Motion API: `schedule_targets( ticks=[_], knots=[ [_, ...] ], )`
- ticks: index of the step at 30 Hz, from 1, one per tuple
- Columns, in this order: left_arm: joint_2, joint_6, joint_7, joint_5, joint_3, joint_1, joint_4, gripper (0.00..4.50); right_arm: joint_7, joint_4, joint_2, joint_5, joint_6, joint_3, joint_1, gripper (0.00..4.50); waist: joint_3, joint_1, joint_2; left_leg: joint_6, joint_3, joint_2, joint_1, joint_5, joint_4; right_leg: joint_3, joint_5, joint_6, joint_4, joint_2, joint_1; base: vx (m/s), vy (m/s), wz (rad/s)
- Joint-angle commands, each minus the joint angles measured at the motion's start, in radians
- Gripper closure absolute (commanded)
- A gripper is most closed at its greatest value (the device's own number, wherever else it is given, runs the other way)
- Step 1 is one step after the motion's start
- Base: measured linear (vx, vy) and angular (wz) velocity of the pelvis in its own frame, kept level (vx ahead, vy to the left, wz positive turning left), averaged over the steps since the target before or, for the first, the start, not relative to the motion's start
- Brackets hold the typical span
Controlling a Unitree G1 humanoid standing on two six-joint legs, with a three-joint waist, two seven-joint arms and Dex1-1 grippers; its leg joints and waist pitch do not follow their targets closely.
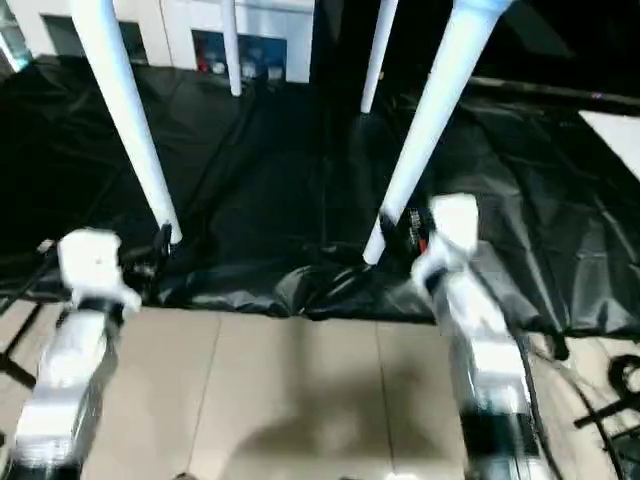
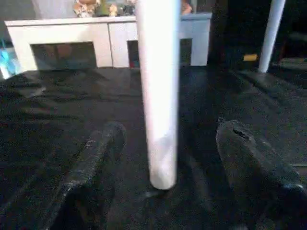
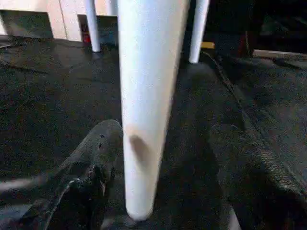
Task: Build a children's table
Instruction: Flip table
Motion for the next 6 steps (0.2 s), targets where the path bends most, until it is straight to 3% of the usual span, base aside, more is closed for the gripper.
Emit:
schedule_targets(
  ticks=[1,2,3,4,6],
  knots=[
    [-0.004,0.053,0.007,0.0,-0.007,0.057,-0.075,1.04,0.006,-0.085,-0.015,0.02,0.037,-0.026,0.06,1.21,-0.063,0.003,0.011,0.013,0.001,0.02,0.003,-0.184,-0.071,0.045,-0.026,-0.167,-0.071,-0.031,0.055,0.0,0.0,0.0],
    [-0.01,0.061,0.022,0.011,-0.01,0.088,-0.107,1.04,0.016,-0.118,-0.021,0.028,0.057,-0.025,0.092,1.21,-0.061,0.003,0.021,0.02,0.001,0.02,0.004,-0.191,-0.073,0.045,-0.042,-0.159,-0.076,-0.03,0.054,0.0,0.0,0.0],
    [-0.01,0.061,0.022,0.011,-0.01,0.088,-0.107,1.04,0.016,-0.118,-0.021,0.028,0.057,-0.025,0.092,1.21,-0.061,0.003,0.021,0.02,0.001,0.02,0.004,-0.191,-0.073,0.045,-0.042,-0.159,-0.076,-0.03,0.054,0.0,0.0,0.0],
    [-0.032,0.102,0.094,0.105,-0.021,0.16,-0.198,1.04,0.047,-0.205,-0.036,0.064,0.118,-0.016,0.17,1.21,-0.058,0.001,0.022,0.021,-0.001,0.021,0.003,-0.228,-0.075,0.044,-0.115,-0.137,-0.085,-0.028,0.054,0.0,0.0,0.0],
    [-0.033,0.108,0.098,0.118,-0.025,0.178,-0.221,1.04,0.052,-0.224,-0.039,0.072,0.135,-0.009,0.186,1.21,-0.053,0.002,0.02,0.023,-0.002,0.022,0.0,-0.248,-0.078,0.044,-0.158,-0.123,-0.091,-0.03,0.05,0.0,0.0,0.0]
  ],
)
